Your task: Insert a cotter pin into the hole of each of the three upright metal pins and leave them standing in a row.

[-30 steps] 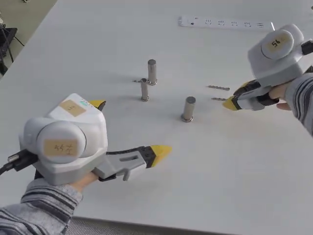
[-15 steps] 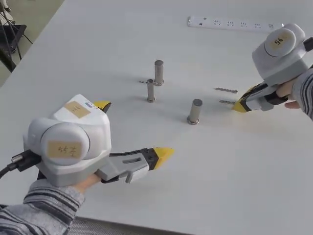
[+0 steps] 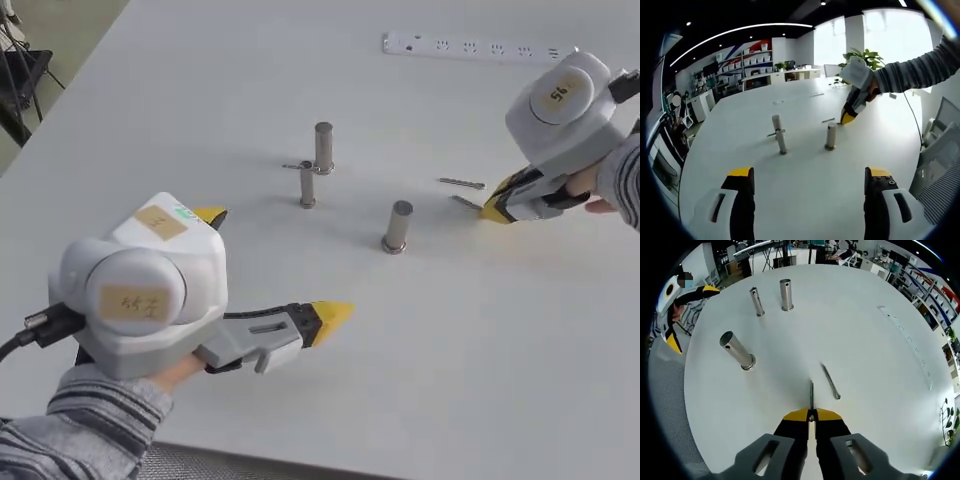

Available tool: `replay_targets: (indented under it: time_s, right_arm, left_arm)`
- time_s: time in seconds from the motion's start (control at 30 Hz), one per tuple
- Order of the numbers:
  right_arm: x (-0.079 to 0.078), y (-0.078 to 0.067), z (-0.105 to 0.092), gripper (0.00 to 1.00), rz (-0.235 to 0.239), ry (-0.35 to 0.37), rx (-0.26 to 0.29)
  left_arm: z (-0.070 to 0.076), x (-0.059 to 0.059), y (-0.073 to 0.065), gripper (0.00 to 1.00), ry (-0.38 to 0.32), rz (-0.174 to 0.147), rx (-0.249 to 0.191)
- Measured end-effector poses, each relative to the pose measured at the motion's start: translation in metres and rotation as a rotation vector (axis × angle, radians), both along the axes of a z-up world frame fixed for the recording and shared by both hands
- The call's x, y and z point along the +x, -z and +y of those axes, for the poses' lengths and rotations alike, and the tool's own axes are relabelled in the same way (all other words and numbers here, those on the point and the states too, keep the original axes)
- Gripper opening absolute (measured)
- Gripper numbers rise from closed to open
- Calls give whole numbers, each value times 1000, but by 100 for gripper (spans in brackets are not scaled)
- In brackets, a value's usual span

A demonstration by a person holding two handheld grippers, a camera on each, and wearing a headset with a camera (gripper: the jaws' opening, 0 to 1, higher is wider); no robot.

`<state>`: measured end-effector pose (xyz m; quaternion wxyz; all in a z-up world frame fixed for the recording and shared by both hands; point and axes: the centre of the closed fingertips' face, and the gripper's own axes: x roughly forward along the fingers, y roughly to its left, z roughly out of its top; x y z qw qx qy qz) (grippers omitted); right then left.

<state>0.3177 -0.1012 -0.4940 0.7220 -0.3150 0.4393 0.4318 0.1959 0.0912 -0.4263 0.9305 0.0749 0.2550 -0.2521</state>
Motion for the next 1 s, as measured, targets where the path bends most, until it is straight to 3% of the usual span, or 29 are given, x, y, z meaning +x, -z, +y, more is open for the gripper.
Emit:
replay_targets:
  time_s: [0.23, 0.47, 0.83, 1.0]
  right_arm:
    - [-5, -3, 4, 0, -11, 1, 44]
    - [-11, -13, 9, 0, -57, 15, 111]
    - [-37, -34, 24, 0, -158, -85, 171]
    - [-49, -43, 31, 0, -187, -112, 195]
  left_arm:
    - [-2, -2, 0, 86, 6, 3, 1]
    - [-9, -5, -1, 80, 27, 6, -1]
    - [-18, -2, -7, 67, 61, 18, -16]
    - [-25, -4, -6, 60, 81, 41, -35]
